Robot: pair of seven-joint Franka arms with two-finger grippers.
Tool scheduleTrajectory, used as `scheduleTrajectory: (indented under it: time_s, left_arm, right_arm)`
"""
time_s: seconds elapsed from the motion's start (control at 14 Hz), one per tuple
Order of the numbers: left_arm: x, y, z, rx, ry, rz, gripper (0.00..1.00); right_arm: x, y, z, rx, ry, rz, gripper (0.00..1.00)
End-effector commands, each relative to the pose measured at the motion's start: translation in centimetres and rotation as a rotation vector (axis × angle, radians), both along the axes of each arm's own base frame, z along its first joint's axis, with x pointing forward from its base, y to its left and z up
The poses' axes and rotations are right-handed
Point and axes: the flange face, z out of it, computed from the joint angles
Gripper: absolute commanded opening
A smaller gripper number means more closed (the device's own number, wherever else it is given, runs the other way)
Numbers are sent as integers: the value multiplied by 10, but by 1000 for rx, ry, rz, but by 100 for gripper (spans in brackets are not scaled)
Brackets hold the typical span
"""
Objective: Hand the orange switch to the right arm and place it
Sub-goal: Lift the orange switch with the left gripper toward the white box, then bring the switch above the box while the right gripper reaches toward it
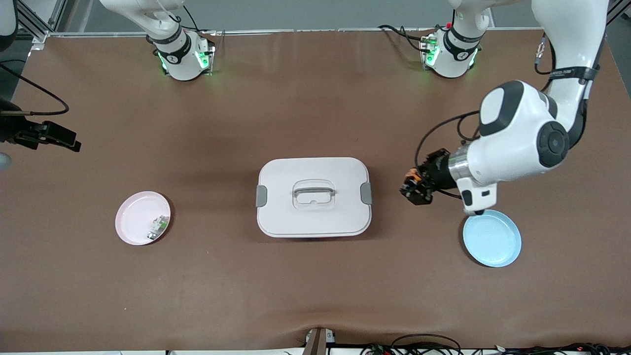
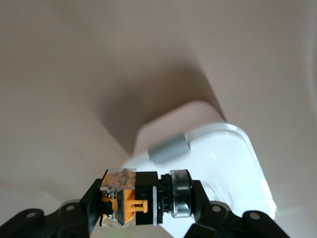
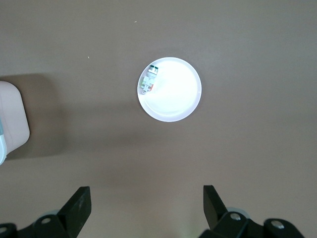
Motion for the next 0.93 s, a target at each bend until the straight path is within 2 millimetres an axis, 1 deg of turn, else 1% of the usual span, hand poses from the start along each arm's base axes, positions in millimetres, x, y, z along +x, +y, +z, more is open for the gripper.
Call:
scheduleTrajectory:
  time_s: [0.0, 0.07, 0.14, 0.21, 0.29, 0.36, 0.43, 0.5, 0.64, 0.79, 0.86]
  left_arm:
    - [-12, -35, 30, -62, 50, 77, 0]
    - [-15, -46, 43, -84, 54, 95, 0]
    - [-23, -64, 49, -94, 68, 98, 0]
    - [-32, -81, 52, -97, 75, 100, 0]
    - [-39, -99, 62, -108, 65, 98, 0]
    - [-43, -110, 68, -115, 72, 116, 0]
    - [-47, -123, 69, -127, 72, 130, 0]
    - [-51, -136, 68, -142, 70, 143, 0]
    - [-57, -158, 72, -204, 69, 175, 0]
    - [-63, -176, 73, -233, 61, 201, 0]
    - [-68, -185, 75, -245, 54, 207, 0]
  right_arm:
    - [13, 20, -16, -6, 20, 24, 100]
    - [16, 31, -17, -3, 11, 39, 100]
    - [16, 40, -17, -3, 5, 51, 100]
    - [15, 48, -20, -5, 12, 65, 100]
    - [14, 68, -23, 1, 18, 88, 100]
    - [10, 89, -26, 33, 33, 99, 100]
    - [6, 106, -28, 90, 49, 79, 100]
    - [4, 115, -33, 154, 68, 44, 100]
    - [-4, 143, -40, 272, 99, 51, 100]
    - [-8, 161, -44, 393, 102, 42, 100]
    - [-9, 167, -47, 467, 91, 17, 100]
